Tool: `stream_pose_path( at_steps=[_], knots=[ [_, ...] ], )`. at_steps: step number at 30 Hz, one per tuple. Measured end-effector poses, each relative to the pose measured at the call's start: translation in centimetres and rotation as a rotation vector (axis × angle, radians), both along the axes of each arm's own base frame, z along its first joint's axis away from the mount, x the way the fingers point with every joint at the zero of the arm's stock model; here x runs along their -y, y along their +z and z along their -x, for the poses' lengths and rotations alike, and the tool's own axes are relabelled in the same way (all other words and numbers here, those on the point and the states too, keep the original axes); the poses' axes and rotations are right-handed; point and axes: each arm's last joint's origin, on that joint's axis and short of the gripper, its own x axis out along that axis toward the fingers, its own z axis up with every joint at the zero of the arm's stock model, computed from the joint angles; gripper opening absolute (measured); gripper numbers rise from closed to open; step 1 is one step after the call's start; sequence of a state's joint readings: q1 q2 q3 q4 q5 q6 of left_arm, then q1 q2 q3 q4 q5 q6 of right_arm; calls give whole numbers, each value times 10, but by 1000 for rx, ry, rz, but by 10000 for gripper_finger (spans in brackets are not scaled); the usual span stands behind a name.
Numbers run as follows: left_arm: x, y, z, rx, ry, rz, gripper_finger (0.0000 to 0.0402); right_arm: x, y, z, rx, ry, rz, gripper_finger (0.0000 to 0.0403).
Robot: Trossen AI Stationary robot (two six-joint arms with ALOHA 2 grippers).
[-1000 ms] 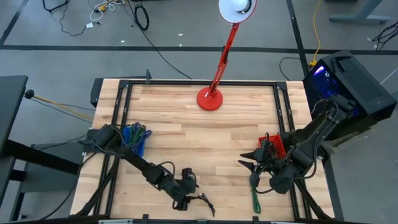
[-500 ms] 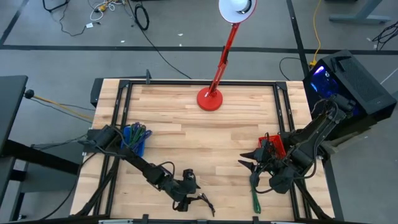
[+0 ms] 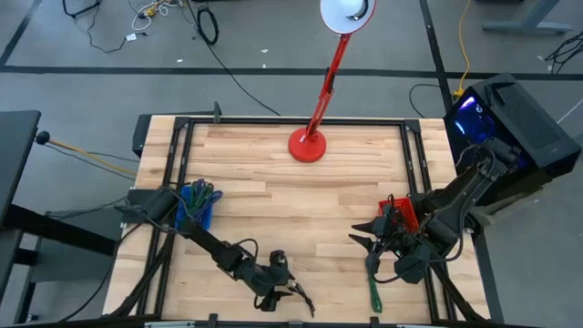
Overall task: Pick & Place USB Port
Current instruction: Put the black charger cable into the red bin
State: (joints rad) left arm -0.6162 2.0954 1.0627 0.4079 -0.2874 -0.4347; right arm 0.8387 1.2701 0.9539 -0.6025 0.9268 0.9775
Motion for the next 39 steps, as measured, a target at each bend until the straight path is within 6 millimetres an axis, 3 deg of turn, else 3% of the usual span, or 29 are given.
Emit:
stream_pose_path(
  at_steps=[14, 18, 24, 33, 39],
  knots=[
    [1, -4, -4, 37, 3, 24, 222, 0, 0, 0, -2, 0, 1, 123],
    [-2, -8, -6, 35, 14, 20, 162, 0, 0, 0, -1, 0, 1, 123],
    [-3, -7, -8, 35, -6, 39, 23, 0, 0, 0, -2, 0, 1, 123],
    [-4, -6, -9, 36, -26, 53, 17, 0, 0, 0, -2, 0, 1, 123],
    [-4, 17, -5, 65, -22, 26, 17, 0, 0, 0, -2, 0, 2, 123]
  ],
)
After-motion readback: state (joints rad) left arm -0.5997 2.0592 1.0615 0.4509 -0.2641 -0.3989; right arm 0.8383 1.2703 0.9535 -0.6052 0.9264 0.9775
